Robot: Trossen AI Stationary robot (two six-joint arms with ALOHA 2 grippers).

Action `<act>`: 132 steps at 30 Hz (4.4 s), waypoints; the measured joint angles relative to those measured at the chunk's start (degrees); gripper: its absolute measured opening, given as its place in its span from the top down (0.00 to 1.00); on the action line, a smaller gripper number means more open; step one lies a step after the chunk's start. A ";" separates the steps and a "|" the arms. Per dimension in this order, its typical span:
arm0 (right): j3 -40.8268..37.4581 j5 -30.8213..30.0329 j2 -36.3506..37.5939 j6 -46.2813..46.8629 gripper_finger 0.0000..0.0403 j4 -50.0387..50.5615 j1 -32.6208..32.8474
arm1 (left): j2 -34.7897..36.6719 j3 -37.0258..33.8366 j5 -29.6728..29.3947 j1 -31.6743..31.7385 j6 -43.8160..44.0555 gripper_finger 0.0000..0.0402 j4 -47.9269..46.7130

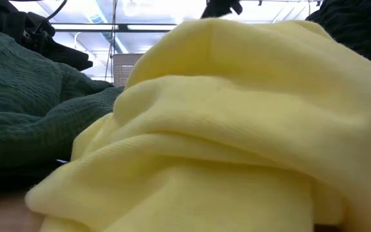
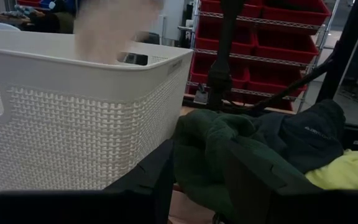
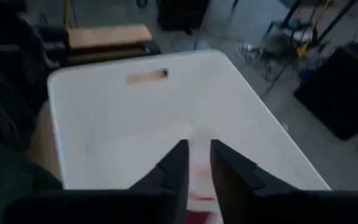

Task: Sort clothes
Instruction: Put the pink sock into the white bin, then put the green sweater into the white bin

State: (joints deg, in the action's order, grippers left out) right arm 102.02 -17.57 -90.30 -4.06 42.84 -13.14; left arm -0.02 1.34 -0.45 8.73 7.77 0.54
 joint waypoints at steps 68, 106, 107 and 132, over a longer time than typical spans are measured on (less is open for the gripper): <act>0.00 -11.18 3.19 73.79 0.55 36.28 36.06 | -5.66 12.21 -0.32 0.00 18.97 0.66 -4.44; -30.21 -11.25 13.53 98.39 0.62 36.10 70.44 | -76.06 67.87 -12.44 -22.69 22.59 0.66 -28.75; -30.54 -11.23 13.95 97.86 0.62 35.93 70.82 | -77.77 69.63 -11.77 -22.07 22.41 0.66 -30.73; -38.07 -11.33 21.31 93.72 0.63 31.89 74.33 | -89.69 76.22 -5.81 -9.14 -4.78 0.66 -45.47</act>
State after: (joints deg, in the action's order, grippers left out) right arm 63.94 -28.91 -68.99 89.66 74.73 61.19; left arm -89.71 77.56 -6.26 -0.40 2.99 -44.93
